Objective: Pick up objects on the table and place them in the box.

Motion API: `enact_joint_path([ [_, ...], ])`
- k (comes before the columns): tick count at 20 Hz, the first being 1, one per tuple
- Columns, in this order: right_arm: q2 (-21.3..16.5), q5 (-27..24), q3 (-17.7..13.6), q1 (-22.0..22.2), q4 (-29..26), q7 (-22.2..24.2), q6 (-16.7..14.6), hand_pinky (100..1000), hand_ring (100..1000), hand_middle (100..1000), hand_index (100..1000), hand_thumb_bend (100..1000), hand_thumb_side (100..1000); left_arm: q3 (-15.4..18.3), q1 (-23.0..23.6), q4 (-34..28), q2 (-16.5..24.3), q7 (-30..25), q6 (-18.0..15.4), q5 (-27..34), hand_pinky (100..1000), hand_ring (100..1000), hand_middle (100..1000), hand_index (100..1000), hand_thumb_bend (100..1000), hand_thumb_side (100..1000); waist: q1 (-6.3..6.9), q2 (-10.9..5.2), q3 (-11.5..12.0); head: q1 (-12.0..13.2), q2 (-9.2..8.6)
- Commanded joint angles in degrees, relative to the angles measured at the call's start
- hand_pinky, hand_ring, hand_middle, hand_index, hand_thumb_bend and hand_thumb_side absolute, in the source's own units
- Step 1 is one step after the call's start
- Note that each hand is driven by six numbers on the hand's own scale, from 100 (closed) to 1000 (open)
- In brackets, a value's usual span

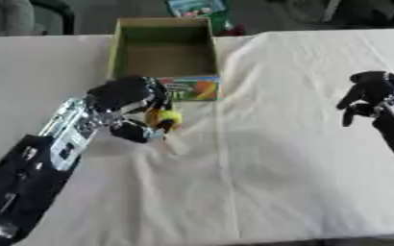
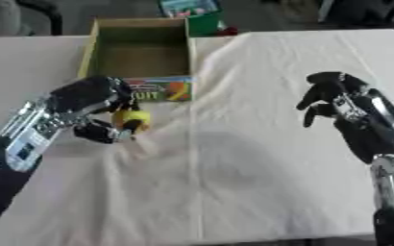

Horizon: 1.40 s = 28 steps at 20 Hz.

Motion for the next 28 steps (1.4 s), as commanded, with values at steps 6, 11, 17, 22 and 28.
enact_joint_path([
  [6,-0.75,-0.17,0.22,-0.63,-0.64,0.42,-0.01,383,565,521,737,100,503,4.4,-7.35,6.3,2.85,5.65,3.05,-2.03,202,274,230,426,100,185,0.22,-1.14,-1.24,0.66,-1.07],
  [11,-0.81,-0.14,0.83,-0.84,-0.55,1.02,0.09,382,565,521,737,100,505,7.84,-11.73,16.33,1.44,9.53,4.35,-7.63,218,290,244,439,100,183,0.56,-0.93,-2.75,1.61,-1.34],
  [17,-0.71,-0.17,1.75,-1.56,-0.56,1.91,0.22,381,564,520,737,100,507,12.73,-15.25,27.85,0.02,14.83,6.11,-14.86,226,298,251,449,100,200,1.09,-0.24,-5.55,3.11,-1.94],
  [22,-0.58,-0.11,2.43,-2.2,-0.51,2.6,0.31,381,564,520,736,100,507,15.42,-17.05,33.72,-0.35,17.98,7.66,-16.87,319,379,330,524,100,208,1.47,0.38,-7.9,4.19,-2.63],
  [28,-0.44,-0.19,2.85,-2.63,-0.38,3.11,0.32,381,564,520,736,100,506,16.4,-17.86,36.4,0.08,17.81,10.3,-18.08,516,567,558,728,305,267,1.6,0.49,-9.65,4.92,-3.14],
])
